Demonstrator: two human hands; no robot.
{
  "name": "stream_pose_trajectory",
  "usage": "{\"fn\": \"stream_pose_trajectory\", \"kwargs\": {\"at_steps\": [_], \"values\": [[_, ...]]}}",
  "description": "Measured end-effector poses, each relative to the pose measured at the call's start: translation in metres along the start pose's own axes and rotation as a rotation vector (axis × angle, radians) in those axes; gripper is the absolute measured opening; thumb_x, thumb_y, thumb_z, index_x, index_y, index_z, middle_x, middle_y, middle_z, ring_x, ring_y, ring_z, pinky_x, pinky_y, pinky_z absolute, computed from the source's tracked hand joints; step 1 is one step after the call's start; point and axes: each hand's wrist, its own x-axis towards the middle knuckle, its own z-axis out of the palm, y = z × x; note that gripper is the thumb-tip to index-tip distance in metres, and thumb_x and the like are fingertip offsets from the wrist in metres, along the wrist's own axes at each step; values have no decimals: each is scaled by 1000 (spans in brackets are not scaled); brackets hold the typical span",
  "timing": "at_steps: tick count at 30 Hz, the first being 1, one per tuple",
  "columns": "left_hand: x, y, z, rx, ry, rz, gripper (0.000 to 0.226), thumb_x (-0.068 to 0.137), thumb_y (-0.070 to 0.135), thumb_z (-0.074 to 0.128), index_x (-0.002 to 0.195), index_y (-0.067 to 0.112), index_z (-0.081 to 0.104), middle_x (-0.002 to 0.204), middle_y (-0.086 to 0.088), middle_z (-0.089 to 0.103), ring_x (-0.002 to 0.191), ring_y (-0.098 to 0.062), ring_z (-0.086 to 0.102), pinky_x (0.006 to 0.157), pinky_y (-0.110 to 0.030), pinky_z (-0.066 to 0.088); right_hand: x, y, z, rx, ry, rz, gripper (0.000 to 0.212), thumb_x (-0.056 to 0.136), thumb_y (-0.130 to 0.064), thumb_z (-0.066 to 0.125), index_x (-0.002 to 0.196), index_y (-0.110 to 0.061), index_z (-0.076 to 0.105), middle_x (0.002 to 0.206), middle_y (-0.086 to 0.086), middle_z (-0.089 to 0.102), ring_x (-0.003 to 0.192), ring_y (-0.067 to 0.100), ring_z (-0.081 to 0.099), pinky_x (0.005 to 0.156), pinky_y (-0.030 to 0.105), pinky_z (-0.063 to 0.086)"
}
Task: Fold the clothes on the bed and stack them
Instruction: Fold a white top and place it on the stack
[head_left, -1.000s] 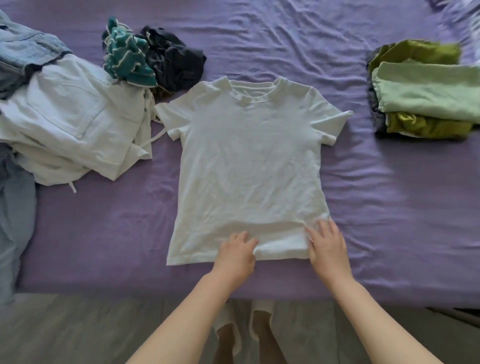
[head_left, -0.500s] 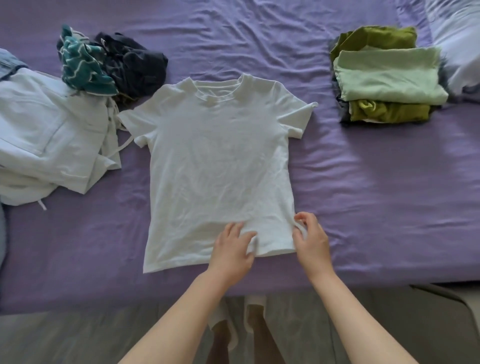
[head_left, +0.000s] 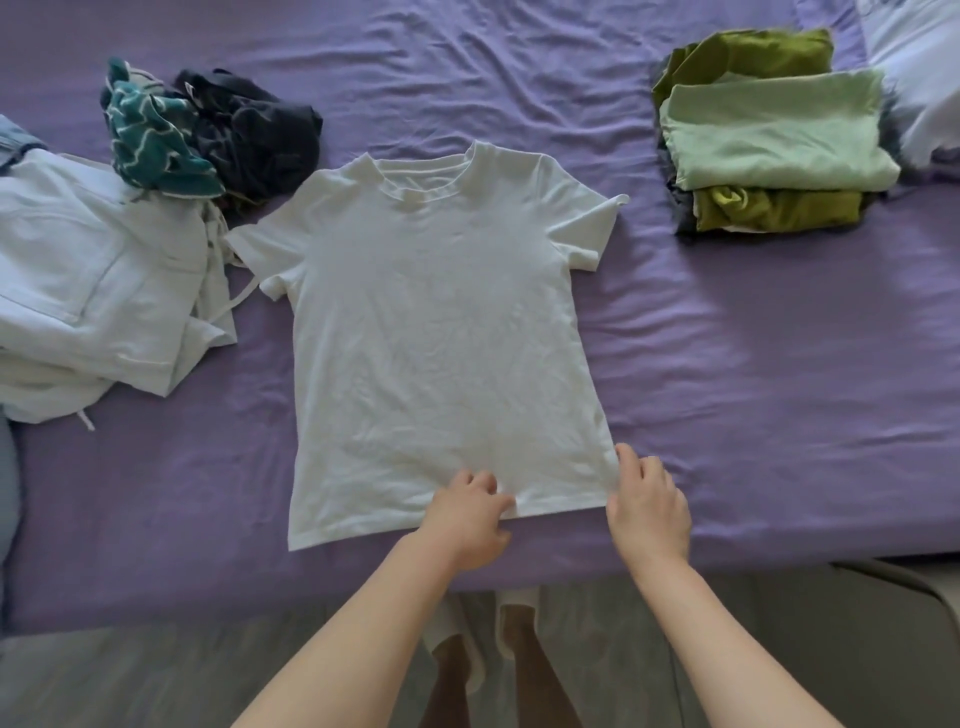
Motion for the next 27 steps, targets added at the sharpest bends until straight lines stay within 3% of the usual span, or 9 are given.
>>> {"fn": "stream_pose_trajectory", "kwargs": {"at_steps": [2, 5, 7, 10, 12, 17, 22, 25, 27], "values": [[4, 2, -8, -28, -21, -23, 39, 95, 35, 43, 131, 26, 52, 133, -5, 47, 122, -29, 43, 96, -37, 39, 1, -6, 0, -4, 84, -136, 57, 74, 3, 62, 130, -8, 54, 118, 18, 57, 104, 38, 56, 82, 45, 46], [15, 2, -21, -98, 58, -59, 39, 99, 26, 39, 136, 22, 50, 135, -7, 48, 124, -29, 43, 100, -37, 38, 13, -23, -3, -115, -114, -412, 61, 89, -5, 46, 146, -20, 29, 157, 11, 17, 145, 28, 15, 110, 41, 25], [25, 0, -31, -145, 145, -84, 40, 99, 22, 39, 138, 20, 47, 139, -6, 46, 127, -27, 39, 104, -36, 35, 25, -30, -5, -200, -208, -438, 53, 93, -11, 42, 144, -22, 32, 157, 7, 15, 145, 23, 11, 112, 41, 19], [35, -5, -43, -226, 188, -98, 40, 99, 21, 40, 138, 19, 46, 141, -5, 43, 131, -25, 34, 106, -36, 34, 37, -41, -17, -226, -191, -334, 35, 93, -19, 40, 127, -22, 49, 137, 1, 45, 129, 19, 38, 104, 37, 28], [41, -9, -52, -272, 206, -105, 40, 98, 22, 42, 138, 20, 46, 142, -5, 41, 133, -24, 30, 105, -38, 36, 47, -49, -23, -183, -136, -344, 33, 94, -22, 39, 125, -22, 49, 132, -1, 49, 124, 20, 41, 102, 35, 31], [67, -29, -82, -269, 267, -99, 42, 97, 24, 44, 139, 23, 44, 148, -4, 33, 137, -22, 23, 104, -35, 34, 86, -80, -34, -53, -184, -395, 56, 97, -19, 41, 149, -24, 20, 159, 5, 8, 146, 22, 8, 114, 36, 19], [109, -54, -123, -217, 333, -62, 45, 96, 28, 46, 141, 26, 41, 150, -4, 30, 138, -21, 22, 106, -32, 31, 150, -111, -54, -118, -128, -360, 63, 96, -19, 42, 151, -24, 11, 159, 6, 0, 146, 24, 1, 115, 37, 18], [134, -67, -153, -57, 294, -68, 57, 97, 47, 41, 149, 33, 23, 160, -5, 6, 147, -25, -3, 117, -45, 5, 190, -128, -67, -179, -106, -355, 64, 98, -27, 40, 151, -28, 5, 160, 6, -6, 146, 27, -4, 115, 40, 17], [150, -75, -171, 26, 261, -48, 68, 94, 58, 37, 151, 36, 7, 160, -4, -12, 146, -26, -18, 115, -51, -9, 213, -133, -73, -251, -112, -379, 63, 99, -32, 37, 151, -33, 1, 159, 5, -11, 146, 29, -10, 116, 43, 11]]}}
